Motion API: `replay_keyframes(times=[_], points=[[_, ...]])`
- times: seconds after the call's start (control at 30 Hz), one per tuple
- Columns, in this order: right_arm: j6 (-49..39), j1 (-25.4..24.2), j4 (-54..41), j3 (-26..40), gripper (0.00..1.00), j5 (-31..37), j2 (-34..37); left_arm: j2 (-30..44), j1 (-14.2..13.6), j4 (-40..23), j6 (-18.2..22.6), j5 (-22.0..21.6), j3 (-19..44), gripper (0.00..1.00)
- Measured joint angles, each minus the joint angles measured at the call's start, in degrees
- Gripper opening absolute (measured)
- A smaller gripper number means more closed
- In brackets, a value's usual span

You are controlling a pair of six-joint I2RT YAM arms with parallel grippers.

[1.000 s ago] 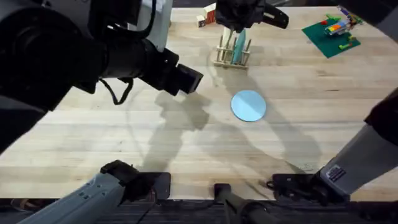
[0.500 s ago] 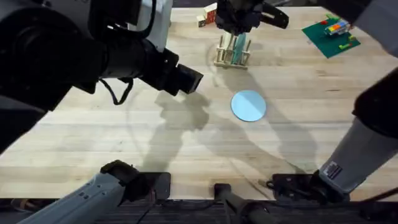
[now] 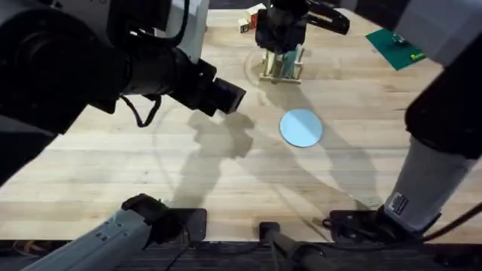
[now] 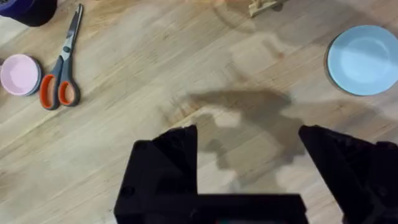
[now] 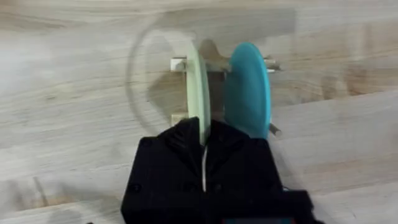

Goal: Pick up the plates from the table one by one and place each into a slot on the dish rack.

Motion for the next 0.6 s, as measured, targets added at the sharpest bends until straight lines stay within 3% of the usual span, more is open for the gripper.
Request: replay_keyframes(times=[0.43, 0.6], points=[[0.0, 0.0, 0.2, 0.0, 0.030, -0.2, 1.2, 0.0, 0.0, 0.0, 0.0, 0.0, 0.0, 0.993], [0.2, 0.0, 0.3, 0.0, 0.190, -0.2, 1.2, 0.0, 0.0, 0.0, 0.0, 0.0, 0.0, 0.994]])
